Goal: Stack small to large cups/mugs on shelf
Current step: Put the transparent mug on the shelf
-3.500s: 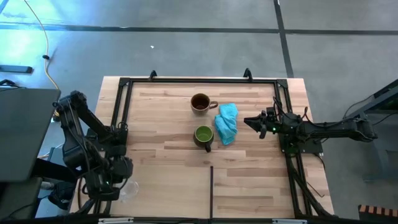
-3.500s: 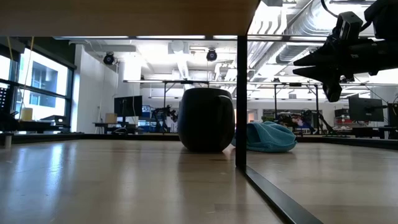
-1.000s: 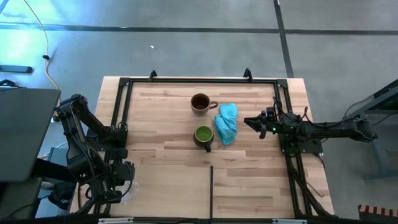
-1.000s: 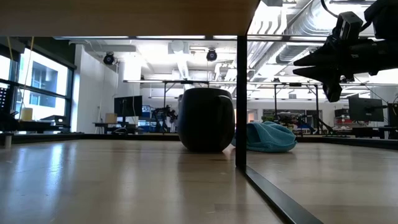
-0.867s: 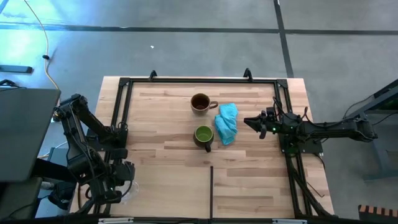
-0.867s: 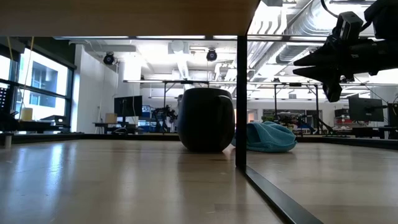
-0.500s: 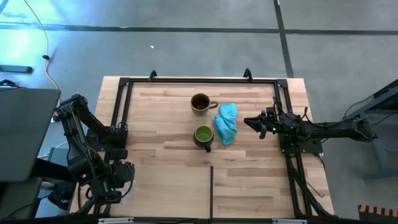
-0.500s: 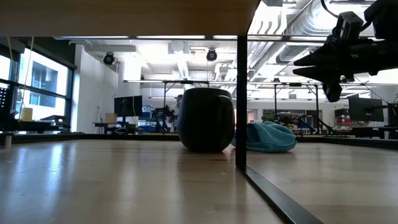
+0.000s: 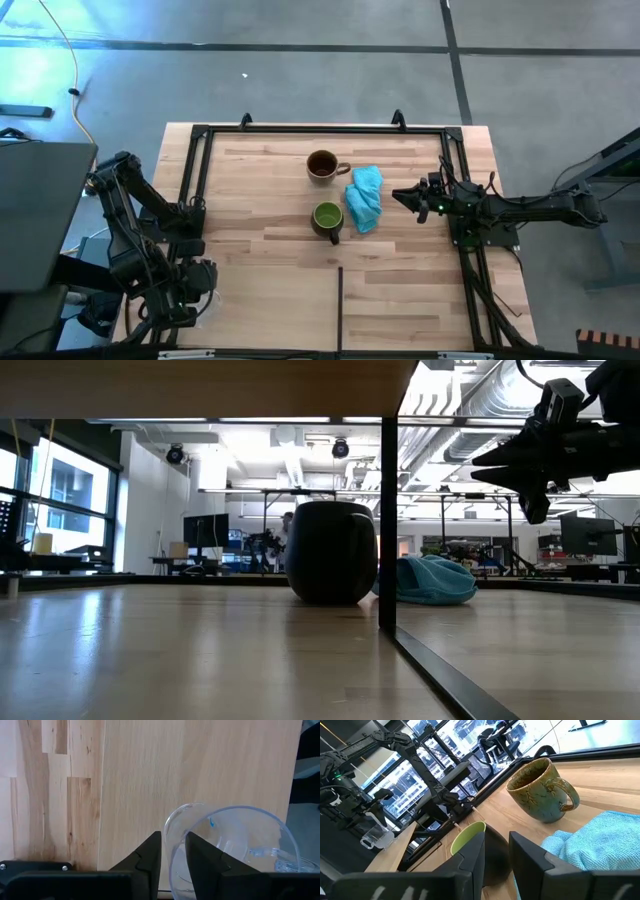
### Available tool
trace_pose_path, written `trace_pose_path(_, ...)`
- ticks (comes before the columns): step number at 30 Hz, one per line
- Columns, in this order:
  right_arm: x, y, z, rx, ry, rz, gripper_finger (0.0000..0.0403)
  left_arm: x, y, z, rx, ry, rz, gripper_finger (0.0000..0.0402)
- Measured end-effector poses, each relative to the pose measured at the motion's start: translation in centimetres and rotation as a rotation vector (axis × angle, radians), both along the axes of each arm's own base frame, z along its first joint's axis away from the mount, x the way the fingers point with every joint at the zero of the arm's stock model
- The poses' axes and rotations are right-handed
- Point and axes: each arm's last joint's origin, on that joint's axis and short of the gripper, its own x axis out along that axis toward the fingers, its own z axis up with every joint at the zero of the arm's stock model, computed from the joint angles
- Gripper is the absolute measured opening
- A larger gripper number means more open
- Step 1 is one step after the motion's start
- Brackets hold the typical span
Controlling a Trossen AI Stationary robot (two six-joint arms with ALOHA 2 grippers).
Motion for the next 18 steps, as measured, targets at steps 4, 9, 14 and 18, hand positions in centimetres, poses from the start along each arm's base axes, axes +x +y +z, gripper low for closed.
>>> trace_pose_path(4,0.00,0.00,0.00,0.000,0.000,0.000,0.0081,0.05,-0.08,0.03,-0.009,-0.007,0.000,0.0079)
trace_pose_path(9,0.00,0.00,0.00,0.000,0.000,0.000,0.0081,0.08,-0.12,0.04,-0.013,-0.010,0.000,0.0083)
trace_pose_path(14,0.00,0.01,-0.01,0.001,0.000,0.004,0.0081,0.09,-0.11,0.05,-0.015,-0.010,0.007,0.0095)
trace_pose_path(18,0.00,0.02,-0.01,0.003,0.000,0.006,0.0081,0.08,-0.11,0.06,-0.016,-0.010,0.008,0.0101)
